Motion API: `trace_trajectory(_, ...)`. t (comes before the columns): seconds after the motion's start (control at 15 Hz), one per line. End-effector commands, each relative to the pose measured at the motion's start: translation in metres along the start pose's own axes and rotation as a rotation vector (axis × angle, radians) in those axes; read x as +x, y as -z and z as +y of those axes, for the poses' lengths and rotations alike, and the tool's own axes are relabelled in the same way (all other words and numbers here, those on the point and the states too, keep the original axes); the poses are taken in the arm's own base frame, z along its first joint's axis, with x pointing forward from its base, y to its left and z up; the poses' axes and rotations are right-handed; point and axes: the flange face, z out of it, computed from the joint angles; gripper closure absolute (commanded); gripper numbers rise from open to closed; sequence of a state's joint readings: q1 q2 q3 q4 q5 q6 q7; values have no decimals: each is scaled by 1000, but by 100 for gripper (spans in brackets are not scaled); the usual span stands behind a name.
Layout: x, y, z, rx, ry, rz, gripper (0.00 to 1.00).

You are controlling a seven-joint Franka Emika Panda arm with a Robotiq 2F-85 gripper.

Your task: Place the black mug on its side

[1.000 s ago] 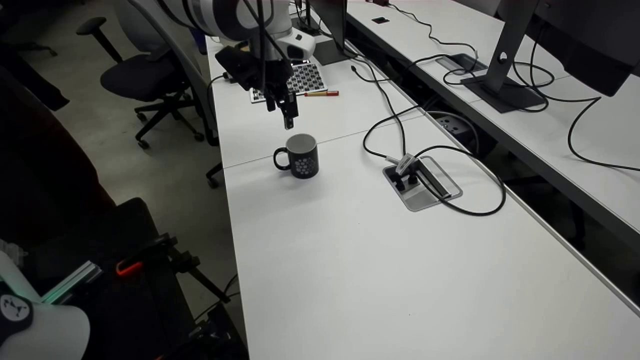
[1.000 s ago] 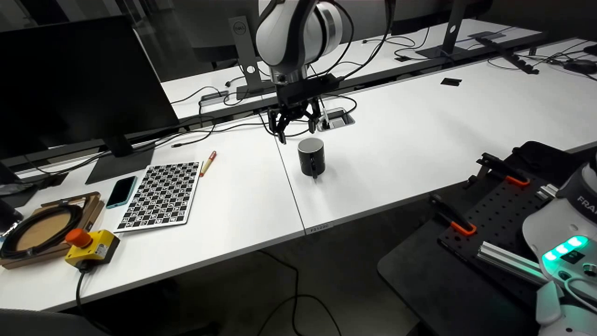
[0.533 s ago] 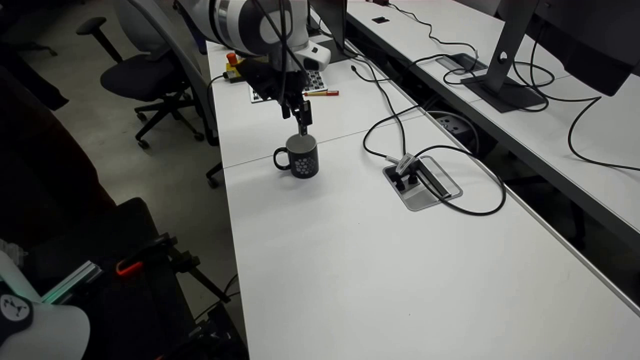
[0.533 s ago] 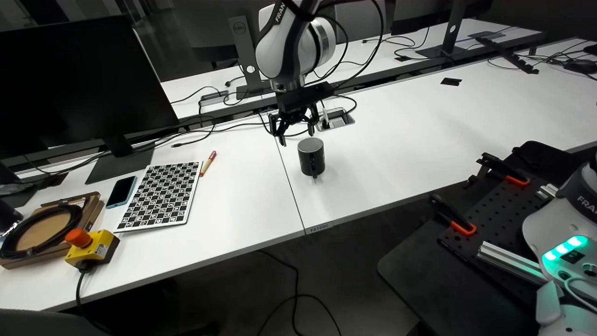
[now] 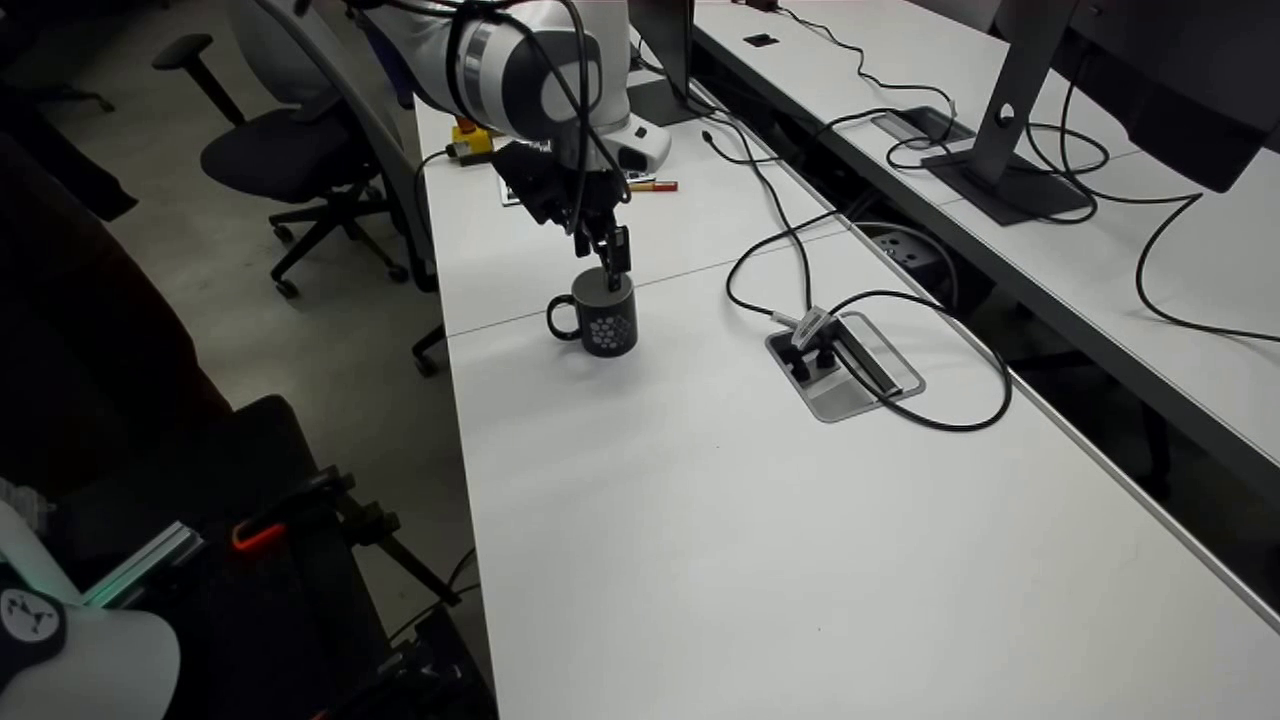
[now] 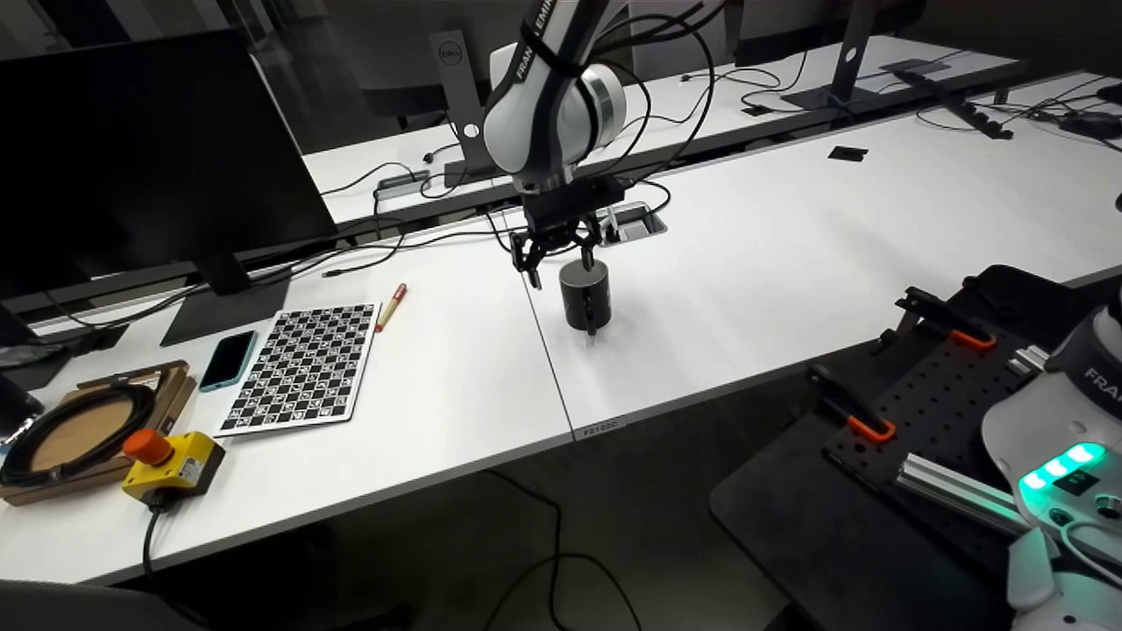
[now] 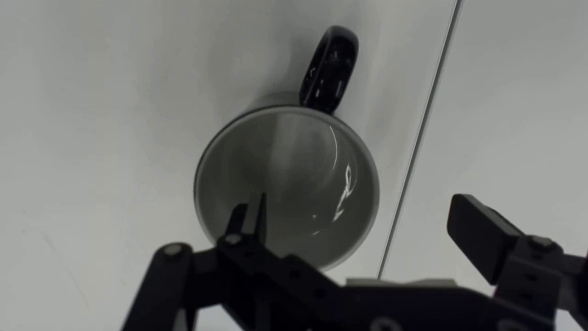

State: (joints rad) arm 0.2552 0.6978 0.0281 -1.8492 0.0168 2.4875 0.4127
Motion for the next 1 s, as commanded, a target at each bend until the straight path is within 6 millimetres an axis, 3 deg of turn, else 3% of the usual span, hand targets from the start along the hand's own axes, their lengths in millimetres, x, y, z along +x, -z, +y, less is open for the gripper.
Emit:
trace_trajectory(0.0, 8, -7, -4, 0, -33, -18, 0)
trace_trajectory(0.13, 8, -9, -4, 1, -38, -20, 14)
trace_trajectory(0.2, 8, -10, -5, 1, -40, -21, 28)
trace_trajectory(0.33, 9, -10, -5, 2, -47, -23, 34)
trace_trajectory(0.4, 9, -10, -5, 3, -51, -24, 52)
trace_trajectory(0.47, 9, -10, -5, 4, -53, -24, 54)
trace_trajectory(0.8, 10, -12, -6, 8, -62, -29, 93)
trace_trajectory(0.93, 10, -13, -5, 17, -62, -35, 100)
